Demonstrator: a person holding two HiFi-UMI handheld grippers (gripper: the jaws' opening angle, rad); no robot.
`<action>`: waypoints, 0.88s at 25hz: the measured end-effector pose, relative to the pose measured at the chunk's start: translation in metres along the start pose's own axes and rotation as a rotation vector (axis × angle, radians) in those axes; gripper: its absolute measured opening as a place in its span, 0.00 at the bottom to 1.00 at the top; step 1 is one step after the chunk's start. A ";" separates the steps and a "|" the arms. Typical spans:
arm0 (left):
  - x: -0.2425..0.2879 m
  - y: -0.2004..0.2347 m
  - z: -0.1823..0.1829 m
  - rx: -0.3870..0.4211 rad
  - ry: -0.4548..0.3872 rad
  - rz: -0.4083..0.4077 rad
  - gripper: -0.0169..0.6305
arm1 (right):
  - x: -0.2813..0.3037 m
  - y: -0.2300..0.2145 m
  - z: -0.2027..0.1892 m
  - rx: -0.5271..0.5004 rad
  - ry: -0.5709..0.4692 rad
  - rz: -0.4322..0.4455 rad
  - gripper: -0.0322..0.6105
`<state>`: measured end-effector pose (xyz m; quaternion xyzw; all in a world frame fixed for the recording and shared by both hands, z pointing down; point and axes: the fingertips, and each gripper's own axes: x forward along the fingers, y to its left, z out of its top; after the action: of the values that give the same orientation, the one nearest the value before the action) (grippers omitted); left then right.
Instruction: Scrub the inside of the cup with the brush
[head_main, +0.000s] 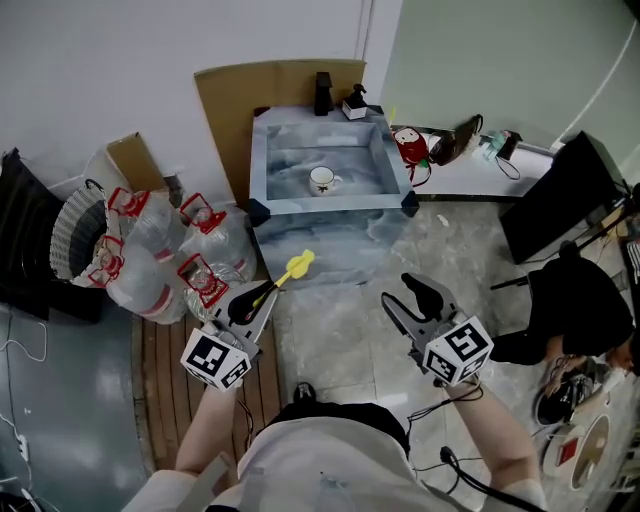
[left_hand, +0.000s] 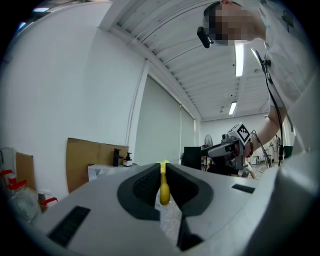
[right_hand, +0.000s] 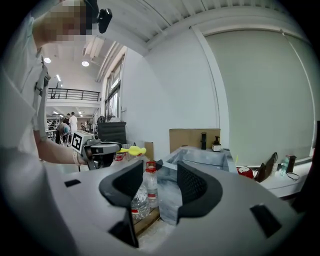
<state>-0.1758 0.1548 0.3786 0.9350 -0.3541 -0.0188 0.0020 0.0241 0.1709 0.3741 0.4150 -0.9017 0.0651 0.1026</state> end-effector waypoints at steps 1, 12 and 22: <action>0.000 0.002 -0.002 -0.002 0.000 -0.007 0.08 | 0.004 0.002 -0.001 -0.002 0.006 0.002 0.38; 0.004 0.018 -0.002 -0.020 -0.018 -0.033 0.08 | 0.021 -0.002 0.001 -0.013 0.022 -0.067 0.52; 0.026 0.032 -0.004 -0.014 0.007 0.028 0.08 | 0.049 -0.037 -0.004 0.013 0.014 -0.025 0.60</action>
<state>-0.1771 0.1134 0.3826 0.9300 -0.3669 -0.0182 0.0100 0.0213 0.1118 0.3910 0.4265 -0.8952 0.0723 0.1069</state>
